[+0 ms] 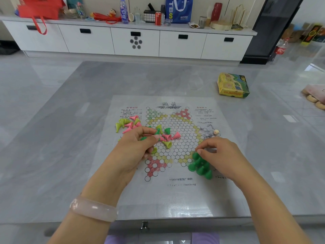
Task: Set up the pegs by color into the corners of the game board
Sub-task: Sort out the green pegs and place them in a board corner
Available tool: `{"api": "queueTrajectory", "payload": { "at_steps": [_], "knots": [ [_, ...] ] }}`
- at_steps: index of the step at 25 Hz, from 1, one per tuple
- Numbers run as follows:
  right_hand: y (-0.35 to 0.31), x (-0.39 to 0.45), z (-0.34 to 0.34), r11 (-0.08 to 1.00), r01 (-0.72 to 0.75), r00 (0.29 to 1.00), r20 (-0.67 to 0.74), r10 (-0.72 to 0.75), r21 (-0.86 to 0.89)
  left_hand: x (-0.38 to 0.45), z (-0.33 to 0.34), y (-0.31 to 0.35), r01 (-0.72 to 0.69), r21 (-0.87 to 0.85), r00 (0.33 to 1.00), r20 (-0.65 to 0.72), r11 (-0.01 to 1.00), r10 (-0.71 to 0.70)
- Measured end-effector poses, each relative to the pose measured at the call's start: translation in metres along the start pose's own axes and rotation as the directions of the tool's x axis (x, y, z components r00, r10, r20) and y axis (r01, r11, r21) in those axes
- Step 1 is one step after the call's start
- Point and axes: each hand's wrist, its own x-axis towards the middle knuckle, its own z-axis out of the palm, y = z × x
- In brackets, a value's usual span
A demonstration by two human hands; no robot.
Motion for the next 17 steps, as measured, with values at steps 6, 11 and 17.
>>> {"api": "queueTrajectory", "payload": {
  "at_steps": [6,11,17],
  "knots": [
    [-0.0008,-0.0013,-0.0014,0.999,0.008,1.000,0.004,-0.008,0.033,-0.0007,0.0004,0.0007,-0.003,-0.007,1.000,-0.004,1.000,0.003],
    [0.0029,0.0013,-0.0072,0.991,0.014,0.981,-0.196,0.012,0.131,-0.0012,0.0005,0.0013,0.000,0.003,1.000,-0.002,1.000,0.000],
    [0.0070,0.0038,-0.0026,0.996,-0.034,0.990,-0.130,0.045,0.086,-0.0023,0.0015,0.0018,0.002,0.007,1.000,0.000,1.000,-0.002]
  ]
}}
